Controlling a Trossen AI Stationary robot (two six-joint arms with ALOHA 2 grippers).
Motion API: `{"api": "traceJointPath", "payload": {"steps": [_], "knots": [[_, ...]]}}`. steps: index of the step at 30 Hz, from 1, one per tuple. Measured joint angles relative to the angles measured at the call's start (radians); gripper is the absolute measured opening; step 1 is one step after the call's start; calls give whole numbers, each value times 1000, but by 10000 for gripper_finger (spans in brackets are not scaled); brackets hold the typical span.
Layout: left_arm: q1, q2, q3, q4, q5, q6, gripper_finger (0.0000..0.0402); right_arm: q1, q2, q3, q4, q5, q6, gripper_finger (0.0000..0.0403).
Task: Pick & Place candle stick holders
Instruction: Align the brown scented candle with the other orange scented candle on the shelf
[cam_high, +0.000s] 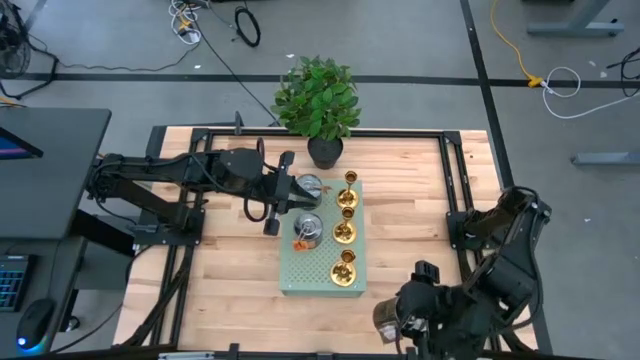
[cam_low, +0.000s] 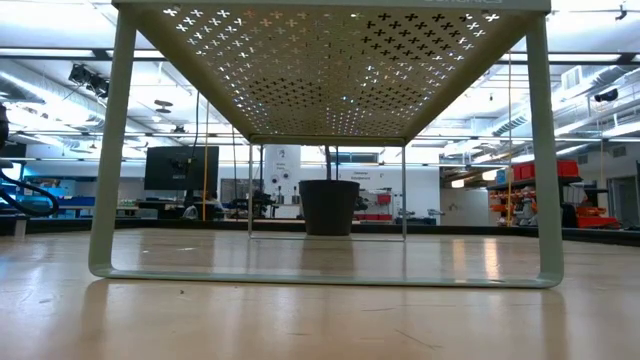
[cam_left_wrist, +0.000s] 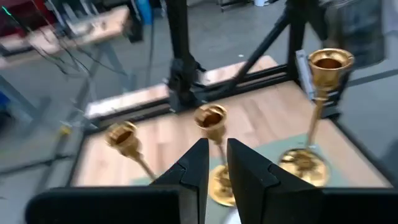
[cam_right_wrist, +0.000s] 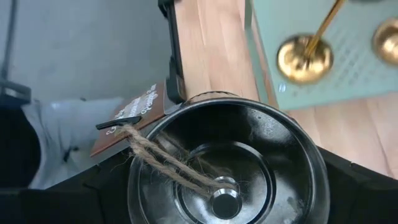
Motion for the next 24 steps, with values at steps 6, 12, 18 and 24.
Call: {"api": "traceJointPath", "payload": {"steps": [6,12,18,24], "knots": [[0,0,0,20,-30,33,67,-20,0,27,6,14,-60,341],[0,0,0,20,-30,31,67,-49,0,27,43,-8,-113,341],[0,0,0,36,-30,28,67,-70,0,27,144,-11,-205,341],[-1,0,0,105,-14,-42,67,-83,0,27,176,-17,-246,341]]}}
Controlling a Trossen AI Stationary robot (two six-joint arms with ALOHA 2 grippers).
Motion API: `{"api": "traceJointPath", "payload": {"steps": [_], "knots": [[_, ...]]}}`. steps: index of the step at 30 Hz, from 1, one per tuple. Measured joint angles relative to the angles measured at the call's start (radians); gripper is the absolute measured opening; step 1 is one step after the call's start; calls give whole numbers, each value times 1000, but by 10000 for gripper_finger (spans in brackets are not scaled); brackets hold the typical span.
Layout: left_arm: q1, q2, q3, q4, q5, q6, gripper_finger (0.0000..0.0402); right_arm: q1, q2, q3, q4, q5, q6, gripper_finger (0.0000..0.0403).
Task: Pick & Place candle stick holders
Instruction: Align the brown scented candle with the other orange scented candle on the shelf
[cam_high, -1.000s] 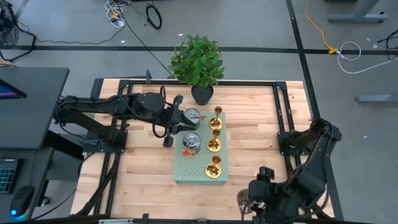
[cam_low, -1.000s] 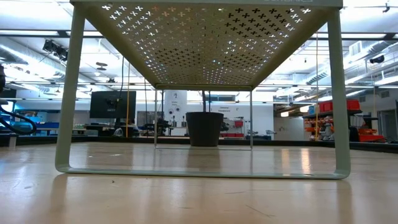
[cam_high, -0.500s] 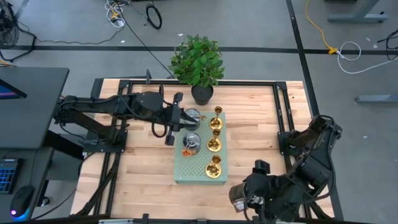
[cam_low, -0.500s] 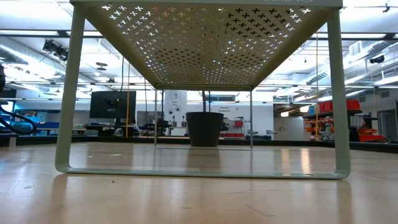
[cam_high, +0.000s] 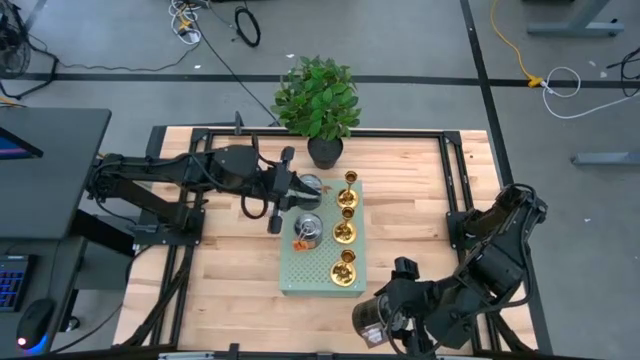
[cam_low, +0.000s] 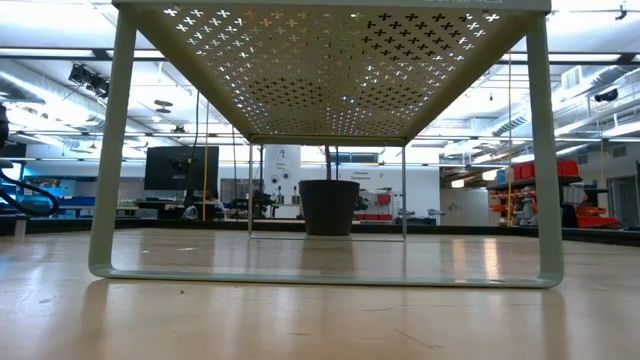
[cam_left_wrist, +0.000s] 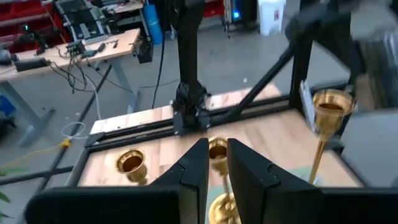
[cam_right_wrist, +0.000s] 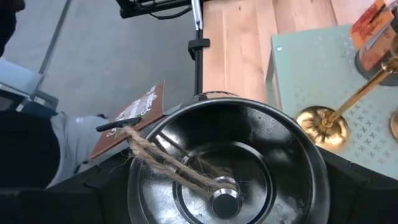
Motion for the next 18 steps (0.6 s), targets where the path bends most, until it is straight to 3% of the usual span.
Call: {"api": "traceJointPath", "payload": {"steps": [8,18], "knots": [[0,0,0,22,0,-259,67,-23,0,10,85,17,-135,340],[-10,0,0,-6,52,-287,82,-89,-8,17,103,47,-245,340]]}}
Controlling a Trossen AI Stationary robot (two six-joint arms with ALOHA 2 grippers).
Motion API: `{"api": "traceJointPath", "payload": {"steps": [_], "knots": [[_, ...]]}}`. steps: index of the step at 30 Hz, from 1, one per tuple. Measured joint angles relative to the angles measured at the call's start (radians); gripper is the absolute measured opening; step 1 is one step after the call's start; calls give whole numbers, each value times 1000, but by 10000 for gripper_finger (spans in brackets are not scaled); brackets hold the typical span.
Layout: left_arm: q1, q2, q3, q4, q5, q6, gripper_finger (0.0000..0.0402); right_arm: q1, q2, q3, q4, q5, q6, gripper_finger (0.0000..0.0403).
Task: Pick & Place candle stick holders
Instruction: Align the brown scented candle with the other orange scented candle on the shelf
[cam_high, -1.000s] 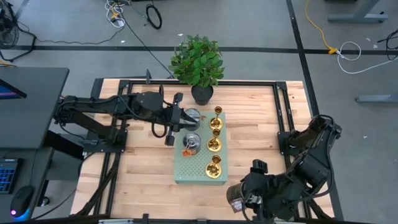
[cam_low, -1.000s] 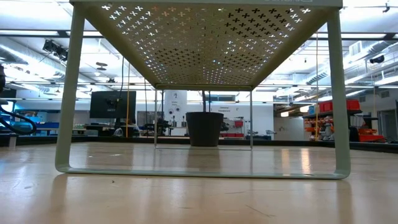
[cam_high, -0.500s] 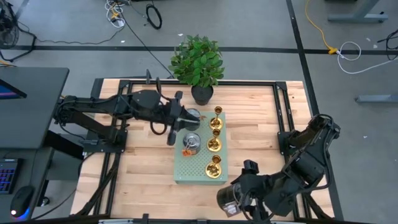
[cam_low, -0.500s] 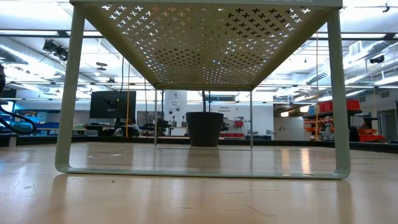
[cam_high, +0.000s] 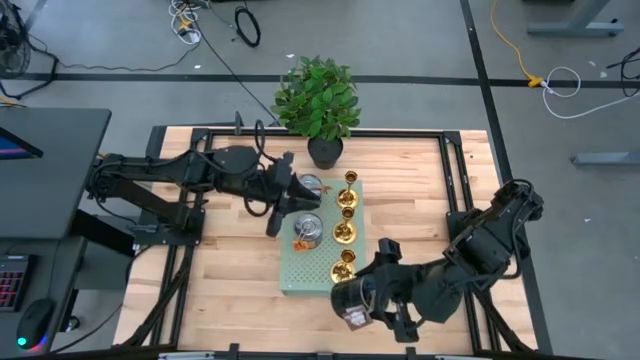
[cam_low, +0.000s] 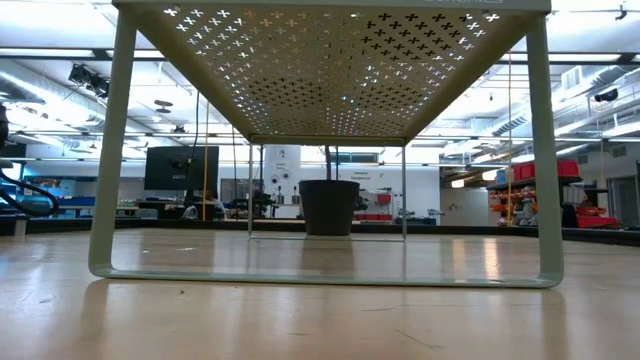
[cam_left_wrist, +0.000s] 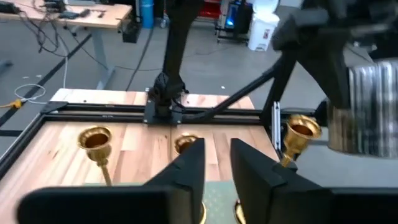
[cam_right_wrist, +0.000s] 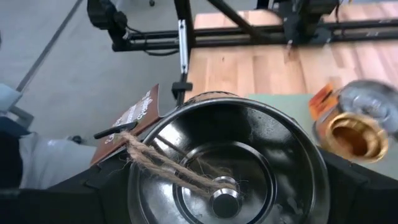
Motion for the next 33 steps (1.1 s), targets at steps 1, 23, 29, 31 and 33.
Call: {"api": "traceJointPath", "payload": {"steps": [1,23,29,31,33], "knots": [[-6,2,0,-4,0,12,93,-5,-2,0,5,1,-14,340],[-148,41,0,5,-22,-27,398,-89,-32,0,128,44,-205,340],[-214,42,0,6,-30,1,395,-119,-34,-1,158,85,-244,340],[-233,41,0,8,-47,7,396,-129,-37,-1,187,86,-266,340],[-250,42,0,6,-74,9,398,-138,-38,-1,206,84,-287,340]]}}
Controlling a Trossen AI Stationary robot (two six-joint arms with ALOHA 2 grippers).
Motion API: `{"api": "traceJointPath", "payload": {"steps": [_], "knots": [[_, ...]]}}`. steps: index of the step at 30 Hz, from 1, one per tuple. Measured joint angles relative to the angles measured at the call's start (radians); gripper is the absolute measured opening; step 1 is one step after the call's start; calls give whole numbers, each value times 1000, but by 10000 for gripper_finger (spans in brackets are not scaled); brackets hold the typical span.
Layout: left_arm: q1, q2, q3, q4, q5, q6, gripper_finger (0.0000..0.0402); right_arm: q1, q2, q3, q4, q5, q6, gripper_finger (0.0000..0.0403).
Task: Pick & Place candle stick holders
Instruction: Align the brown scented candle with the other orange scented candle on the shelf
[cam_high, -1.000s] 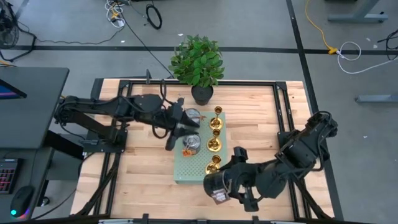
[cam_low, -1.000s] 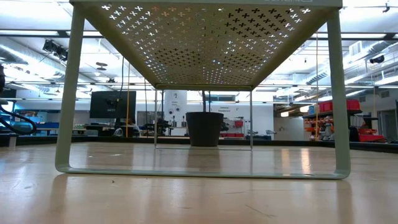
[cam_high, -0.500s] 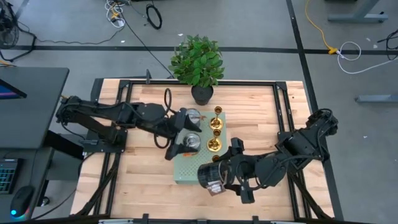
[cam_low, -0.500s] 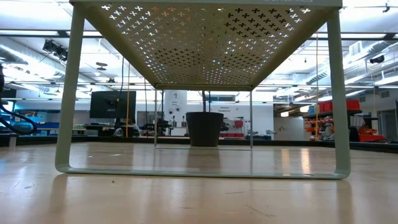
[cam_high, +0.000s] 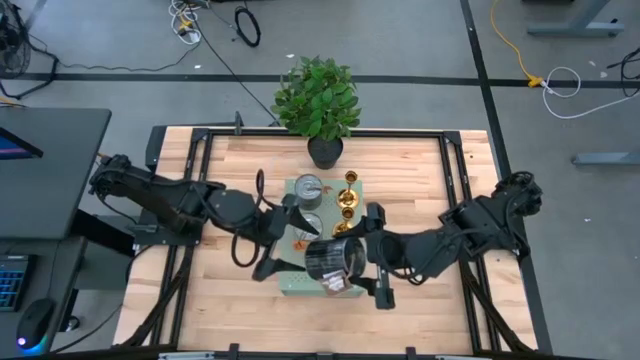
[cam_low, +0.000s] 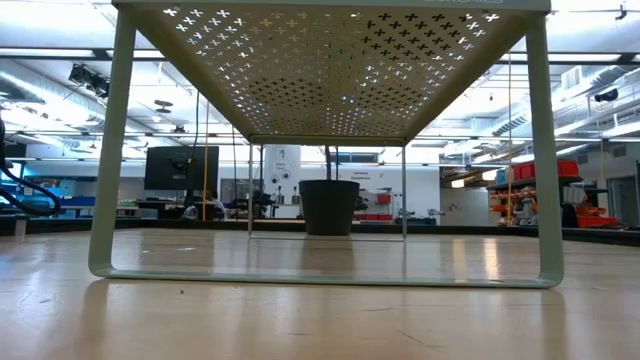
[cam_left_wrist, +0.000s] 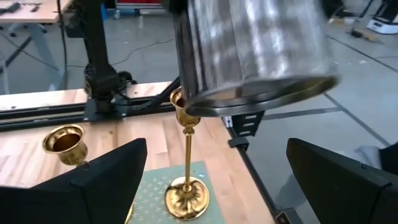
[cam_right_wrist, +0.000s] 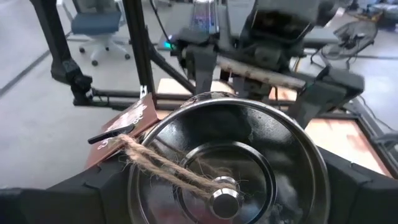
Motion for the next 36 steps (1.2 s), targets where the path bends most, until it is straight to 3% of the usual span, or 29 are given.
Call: {"api": "traceJointPath", "payload": {"steps": [5,14,36], "knots": [[-28,0,0,0,-53,0,399,-20,0,0,47,-26,-14,340],[-33,11,0,15,-53,-1,399,-45,6,0,61,-29,-33,340],[-31,28,0,13,-22,-21,399,-165,67,1,23,-179,-17,340]]}}
